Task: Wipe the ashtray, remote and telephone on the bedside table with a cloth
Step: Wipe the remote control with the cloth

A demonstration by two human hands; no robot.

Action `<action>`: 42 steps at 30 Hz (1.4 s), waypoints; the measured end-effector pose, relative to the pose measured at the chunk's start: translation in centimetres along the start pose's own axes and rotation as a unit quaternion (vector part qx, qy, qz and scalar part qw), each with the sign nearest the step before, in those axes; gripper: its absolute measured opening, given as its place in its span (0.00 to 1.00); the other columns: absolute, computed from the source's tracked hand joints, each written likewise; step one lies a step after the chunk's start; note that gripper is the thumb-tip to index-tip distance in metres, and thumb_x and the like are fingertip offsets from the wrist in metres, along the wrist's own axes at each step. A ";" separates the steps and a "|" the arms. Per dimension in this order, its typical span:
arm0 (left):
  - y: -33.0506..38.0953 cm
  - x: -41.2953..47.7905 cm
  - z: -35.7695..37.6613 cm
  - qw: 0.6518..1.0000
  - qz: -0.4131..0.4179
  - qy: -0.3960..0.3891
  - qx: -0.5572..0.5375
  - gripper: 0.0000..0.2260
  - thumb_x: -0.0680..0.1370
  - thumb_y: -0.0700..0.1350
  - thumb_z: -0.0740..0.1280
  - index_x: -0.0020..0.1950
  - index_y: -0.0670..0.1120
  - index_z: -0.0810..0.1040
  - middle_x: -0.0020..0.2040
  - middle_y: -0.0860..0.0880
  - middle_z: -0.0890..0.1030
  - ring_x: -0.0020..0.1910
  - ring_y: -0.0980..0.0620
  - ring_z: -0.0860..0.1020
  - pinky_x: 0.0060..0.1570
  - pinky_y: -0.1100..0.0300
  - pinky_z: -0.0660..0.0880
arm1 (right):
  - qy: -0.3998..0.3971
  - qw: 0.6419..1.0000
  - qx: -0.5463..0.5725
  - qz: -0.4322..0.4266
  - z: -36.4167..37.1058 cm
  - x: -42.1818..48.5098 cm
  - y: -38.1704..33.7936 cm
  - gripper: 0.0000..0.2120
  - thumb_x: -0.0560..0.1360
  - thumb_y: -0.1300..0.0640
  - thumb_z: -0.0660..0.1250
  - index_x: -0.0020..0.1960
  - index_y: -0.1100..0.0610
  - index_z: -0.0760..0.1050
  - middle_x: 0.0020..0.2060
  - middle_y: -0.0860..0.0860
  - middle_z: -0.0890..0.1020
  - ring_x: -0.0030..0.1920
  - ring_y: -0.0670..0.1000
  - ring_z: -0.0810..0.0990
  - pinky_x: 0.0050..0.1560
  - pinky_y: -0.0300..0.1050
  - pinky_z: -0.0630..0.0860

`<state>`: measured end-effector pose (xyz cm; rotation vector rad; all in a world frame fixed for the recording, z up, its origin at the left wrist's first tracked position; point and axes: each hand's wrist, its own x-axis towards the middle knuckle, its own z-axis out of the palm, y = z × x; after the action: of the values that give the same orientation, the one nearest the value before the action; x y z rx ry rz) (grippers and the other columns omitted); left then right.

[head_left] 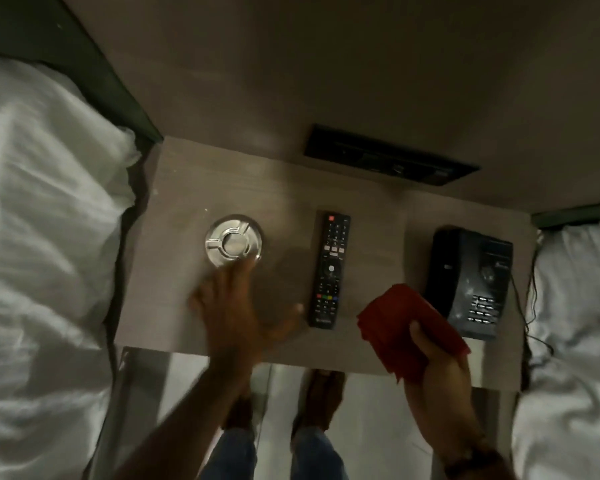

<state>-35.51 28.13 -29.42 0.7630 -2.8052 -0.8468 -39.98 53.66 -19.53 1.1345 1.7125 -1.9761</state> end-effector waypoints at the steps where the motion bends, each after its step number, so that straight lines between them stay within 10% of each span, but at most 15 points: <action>1: 1.7 -1.6 0.9 0.999 -0.007 -0.046 0.005 0.50 0.66 0.80 0.69 0.80 0.53 0.69 0.70 0.48 0.75 0.68 0.43 0.72 0.65 0.42 0.67 | -0.007 1.000 -0.007 -0.007 -0.2 0.4 -0.3 0.19 0.71 0.57 0.73 0.61 0.44 0.82 0.56 0.49 0.89 0.55 0.55 0.89 0.47 0.52 0.86; 8: 6.6 -6.4 9.0 0.986 -0.138 -0.094 0.003 0.49 0.62 0.81 0.71 0.75 0.53 0.74 0.62 0.46 0.82 0.60 0.39 0.78 0.60 0.39 0.75 | -0.106 0.977 -0.127 -0.132 3.3 5.6 -1.3 0.18 0.77 0.55 0.72 0.64 0.41 0.79 0.63 0.50 0.84 0.62 0.54 0.85 0.52 0.50 0.86; 12: 7.2 -6.3 11.6 0.984 -0.176 -0.014 0.006 0.42 0.66 0.80 0.68 0.72 0.56 0.76 0.59 0.46 0.82 0.58 0.40 0.77 0.57 0.44 0.71 | -0.142 0.928 -0.219 -0.266 5.5 9.2 -0.7 0.22 0.81 0.65 0.68 0.68 0.44 0.78 0.63 0.50 0.84 0.40 0.43 0.84 0.39 0.42 0.85; 14: 7.4 -6.1 12.2 0.982 -0.186 0.026 0.015 0.38 0.68 0.79 0.68 0.68 0.56 0.79 0.58 0.46 0.82 0.57 0.40 0.77 0.57 0.47 0.67 | -0.162 0.902 -0.260 -0.304 6.1 10.3 0.0 0.25 0.79 0.66 0.66 0.73 0.47 0.76 0.68 0.50 0.81 0.48 0.52 0.83 0.48 0.56 0.87; 19: 7.5 -6.0 13.0 0.979 -0.192 0.069 0.001 0.30 0.69 0.76 0.70 0.61 0.58 0.86 0.51 0.51 0.84 0.53 0.44 0.74 0.55 0.50 0.61 | -0.160 0.780 -0.425 -0.430 7.5 11.5 0.9 0.26 0.76 0.56 0.65 0.75 0.57 0.74 0.70 0.51 0.79 0.72 0.57 0.75 0.74 0.49 0.72; 25: 7.4 -5.8 12.8 0.979 -0.193 0.072 -0.010 0.29 0.69 0.75 0.70 0.59 0.58 0.88 0.49 0.52 0.85 0.52 0.45 0.73 0.54 0.53 0.55 | -0.205 0.588 -0.634 -0.458 8.5 11.4 1.8 0.31 0.74 0.62 0.74 0.76 0.57 0.73 0.74 0.57 0.76 0.73 0.66 0.70 0.70 0.64 0.76; 34: 7.5 -5.7 12.5 0.980 -0.183 0.074 0.009 0.21 0.72 0.67 0.67 0.54 0.55 0.85 0.47 0.50 0.84 0.48 0.41 0.76 0.51 0.54 0.52 | -0.291 0.462 -0.649 -0.531 5.2 10.2 2.0 0.23 0.71 0.59 0.77 0.66 0.60 0.82 0.62 0.60 0.84 0.60 0.67 0.82 0.55 0.60 0.85; 42: 7.7 -5.6 12.7 0.979 -0.194 0.067 -0.005 0.27 0.68 0.74 0.72 0.59 0.59 0.87 0.51 0.54 0.85 0.56 0.47 0.73 0.57 0.51 0.59 | -0.177 0.502 -0.685 -0.498 13.2 16.0 -4.0 0.26 0.73 0.54 0.75 0.70 0.53 0.76 0.66 0.54 0.80 0.63 0.61 0.77 0.58 0.53 0.79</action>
<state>-37.17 42.65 -35.66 1.3393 -2.5704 -0.8206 -57.91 46.67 -28.38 -0.9392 2.7647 -0.2339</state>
